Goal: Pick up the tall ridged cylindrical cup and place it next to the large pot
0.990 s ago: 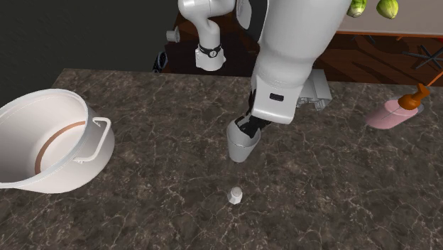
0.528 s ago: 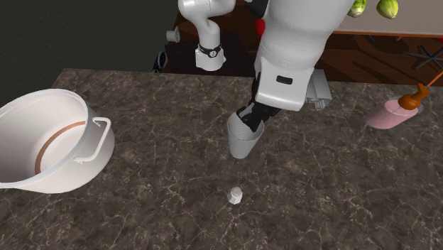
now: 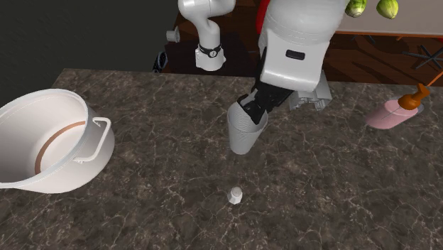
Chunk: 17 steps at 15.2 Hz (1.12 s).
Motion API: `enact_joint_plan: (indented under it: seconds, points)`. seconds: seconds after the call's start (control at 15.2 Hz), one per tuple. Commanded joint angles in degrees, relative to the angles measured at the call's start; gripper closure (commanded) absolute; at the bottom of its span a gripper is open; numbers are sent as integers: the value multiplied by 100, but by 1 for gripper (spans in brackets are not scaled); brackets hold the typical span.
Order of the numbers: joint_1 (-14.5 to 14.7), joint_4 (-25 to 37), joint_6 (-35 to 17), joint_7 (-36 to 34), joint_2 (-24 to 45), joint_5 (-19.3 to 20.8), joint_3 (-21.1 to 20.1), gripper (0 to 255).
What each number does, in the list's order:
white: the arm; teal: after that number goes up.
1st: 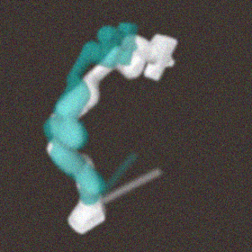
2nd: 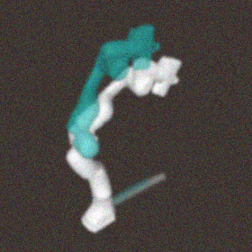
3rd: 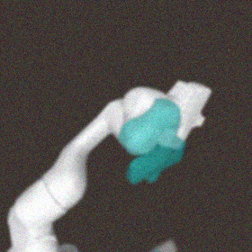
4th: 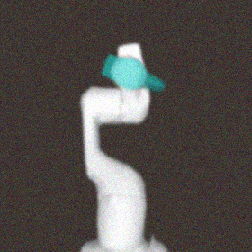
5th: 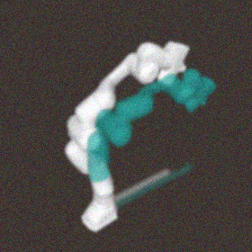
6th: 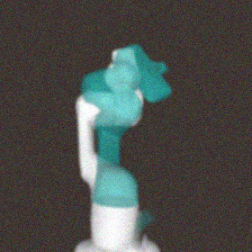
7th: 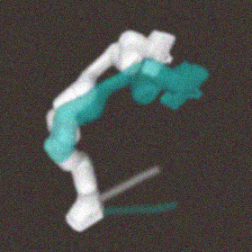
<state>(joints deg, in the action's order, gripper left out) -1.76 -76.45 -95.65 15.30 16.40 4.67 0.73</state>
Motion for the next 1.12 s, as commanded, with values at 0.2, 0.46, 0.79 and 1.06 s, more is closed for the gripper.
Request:
enact_joint_plan:
  seconds: [0.2, 0.46, 0.79, 1.06]
  points:
    - [10, 552, 447, 24, 105, -2, -3, 255]
    - [13, 1093, 836, 53, 257, -4, -2, 255]
    - [17, 1887, 1361, 93, 524, -4, 2, 255]
    - [-237, 465, 879, 420, -443, -38, 114, 255]
